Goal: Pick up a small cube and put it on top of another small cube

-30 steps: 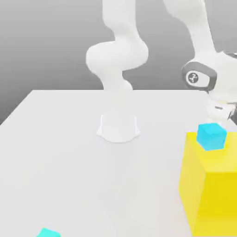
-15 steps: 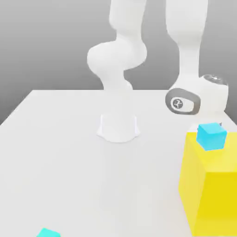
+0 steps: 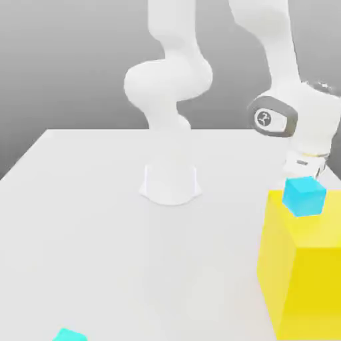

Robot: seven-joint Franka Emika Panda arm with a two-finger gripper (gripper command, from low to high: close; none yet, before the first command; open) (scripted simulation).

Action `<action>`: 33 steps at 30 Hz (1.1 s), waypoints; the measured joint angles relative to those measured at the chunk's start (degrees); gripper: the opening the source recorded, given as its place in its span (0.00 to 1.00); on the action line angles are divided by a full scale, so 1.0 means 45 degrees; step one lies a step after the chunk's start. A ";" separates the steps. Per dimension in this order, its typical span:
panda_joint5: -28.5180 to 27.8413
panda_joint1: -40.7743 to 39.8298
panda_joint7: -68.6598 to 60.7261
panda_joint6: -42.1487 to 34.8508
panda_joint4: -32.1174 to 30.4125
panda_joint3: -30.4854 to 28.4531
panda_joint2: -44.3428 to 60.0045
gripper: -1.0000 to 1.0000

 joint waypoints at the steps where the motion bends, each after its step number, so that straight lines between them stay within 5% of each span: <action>1: 0.0157 0.0012 -0.0566 -0.0340 0.0286 0.0068 -0.0007 0.00; 10: 0.1304 0.0075 -0.5099 -0.3630 0.3226 0.0247 -0.0191 0.00; 24: -0.0128 -0.2152 -0.5887 -0.9044 0.9595 -0.2595 -0.0318 0.00; 29: -0.0545 -0.2751 -0.5361 -0.7759 0.9112 -0.2684 0.0422 0.00; 30: -0.0559 -0.2720 -0.5346 -0.7426 0.8908 -0.2677 0.0550 1.00; 33: -0.0559 -0.2722 -0.5346 -0.7426 0.8908 -0.2677 0.0550 1.00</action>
